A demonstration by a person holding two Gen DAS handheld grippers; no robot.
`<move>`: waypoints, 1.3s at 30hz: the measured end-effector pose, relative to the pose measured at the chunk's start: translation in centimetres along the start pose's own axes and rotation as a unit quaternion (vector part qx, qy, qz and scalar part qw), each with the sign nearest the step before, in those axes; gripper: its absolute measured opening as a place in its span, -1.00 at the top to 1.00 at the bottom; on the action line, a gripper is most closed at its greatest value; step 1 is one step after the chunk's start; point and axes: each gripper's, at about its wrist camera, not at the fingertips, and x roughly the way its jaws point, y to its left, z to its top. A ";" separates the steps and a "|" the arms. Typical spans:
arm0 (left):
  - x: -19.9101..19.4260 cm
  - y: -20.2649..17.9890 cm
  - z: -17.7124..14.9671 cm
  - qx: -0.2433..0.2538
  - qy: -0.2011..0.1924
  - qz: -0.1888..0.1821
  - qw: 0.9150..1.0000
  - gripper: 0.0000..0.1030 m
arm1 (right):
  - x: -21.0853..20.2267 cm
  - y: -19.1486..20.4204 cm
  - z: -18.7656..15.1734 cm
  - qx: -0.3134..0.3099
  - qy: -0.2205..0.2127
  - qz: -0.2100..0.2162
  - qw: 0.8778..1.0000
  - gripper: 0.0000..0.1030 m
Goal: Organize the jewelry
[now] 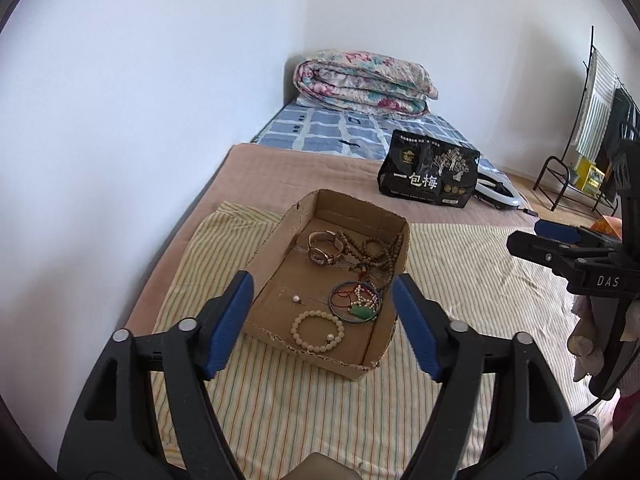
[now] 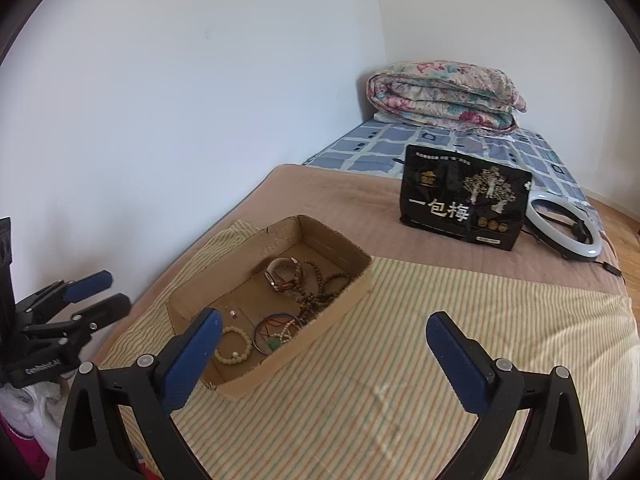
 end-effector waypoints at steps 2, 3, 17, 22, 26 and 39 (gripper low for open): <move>-1.0 -0.2 -0.1 0.001 -0.006 0.008 1.000 -0.51 | -0.7 -0.5 -0.4 0.005 -0.002 0.000 1.000 -0.99; -1.4 -0.3 -0.2 0.001 -0.009 0.011 1.000 -0.55 | -1.0 -0.8 -0.5 0.007 -0.002 -0.001 1.000 -0.99; -5.4 -3.6 -1.7 0.042 -0.032 0.056 0.997 -0.65 | -4.8 -3.2 -3.3 0.025 -0.016 -0.021 0.999 -0.99; -6.7 -4.5 -1.9 0.042 -0.049 0.060 0.996 -0.96 | -5.5 -3.5 -3.7 0.029 -0.021 -0.020 0.999 -0.99; -7.3 -4.8 -1.8 0.045 -0.053 0.064 0.995 -0.97 | -6.2 -3.3 -3.7 0.030 -0.028 -0.017 0.999 -0.99; -8.3 -5.0 -1.6 0.043 -0.056 0.063 0.996 -0.97 | -7.7 -2.6 -3.7 0.026 -0.039 -0.014 0.999 -0.99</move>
